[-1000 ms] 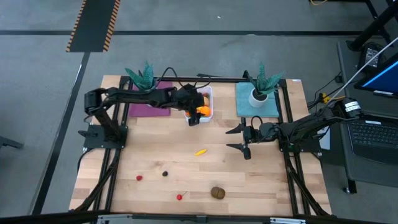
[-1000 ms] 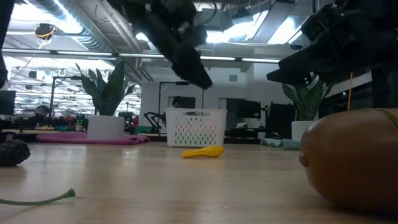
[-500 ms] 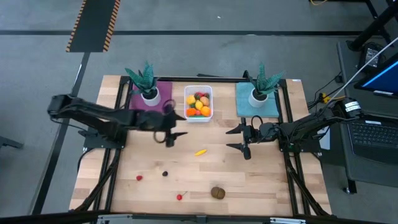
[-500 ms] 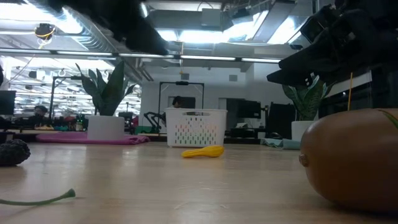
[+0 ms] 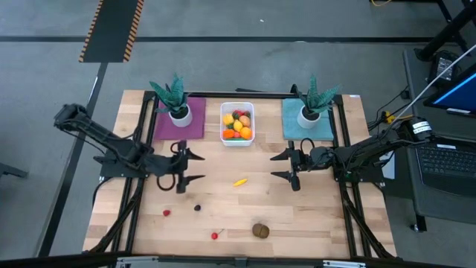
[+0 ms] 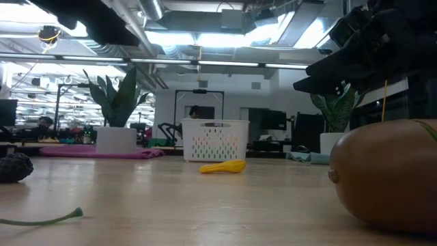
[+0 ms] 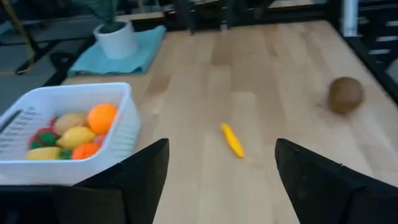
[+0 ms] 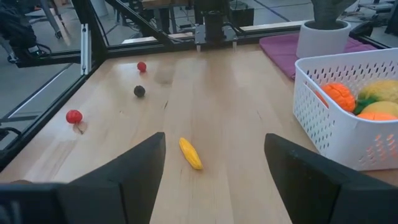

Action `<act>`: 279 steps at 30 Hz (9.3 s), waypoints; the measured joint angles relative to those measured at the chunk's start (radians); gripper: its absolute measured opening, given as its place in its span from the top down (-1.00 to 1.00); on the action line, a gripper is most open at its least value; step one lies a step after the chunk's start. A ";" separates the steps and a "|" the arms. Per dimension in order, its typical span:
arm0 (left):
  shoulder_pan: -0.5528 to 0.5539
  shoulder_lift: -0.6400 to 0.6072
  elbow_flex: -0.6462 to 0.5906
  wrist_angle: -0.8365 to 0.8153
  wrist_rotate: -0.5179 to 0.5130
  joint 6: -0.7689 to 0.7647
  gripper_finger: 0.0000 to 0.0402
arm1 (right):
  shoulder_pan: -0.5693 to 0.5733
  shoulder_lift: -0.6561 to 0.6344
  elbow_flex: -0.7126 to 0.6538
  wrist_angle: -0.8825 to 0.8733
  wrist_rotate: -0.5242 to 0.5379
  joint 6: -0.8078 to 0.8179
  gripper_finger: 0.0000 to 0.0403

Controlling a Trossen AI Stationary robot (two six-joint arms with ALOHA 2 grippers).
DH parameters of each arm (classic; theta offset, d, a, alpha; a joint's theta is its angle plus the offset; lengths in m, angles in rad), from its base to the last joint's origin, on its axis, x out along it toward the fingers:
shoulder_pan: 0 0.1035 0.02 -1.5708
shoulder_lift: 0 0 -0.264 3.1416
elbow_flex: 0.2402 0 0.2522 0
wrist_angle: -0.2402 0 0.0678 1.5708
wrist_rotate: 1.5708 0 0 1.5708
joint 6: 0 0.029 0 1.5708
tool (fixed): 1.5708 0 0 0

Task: Pick and placing Produce into tupperware
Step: Put the black raspberry into the white bin

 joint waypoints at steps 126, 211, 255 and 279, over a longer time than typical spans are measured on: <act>-0.183 0.933 0.551 -0.574 0.335 -0.713 0.36 | 0.000 0.000 0.000 -0.015 0.027 0.030 -0.37; 0.005 0.577 -0.123 0.886 0.207 0.004 0.60 | 0.001 0.000 0.000 -0.091 0.027 0.051 -0.37; 0.603 0.618 0.226 0.442 0.172 0.087 0.61 | 0.000 0.000 0.000 -0.092 0.091 0.049 -0.37; 0.728 0.653 0.498 -0.107 0.371 0.105 0.61 | 0.000 0.000 0.000 -0.119 0.089 0.056 -0.37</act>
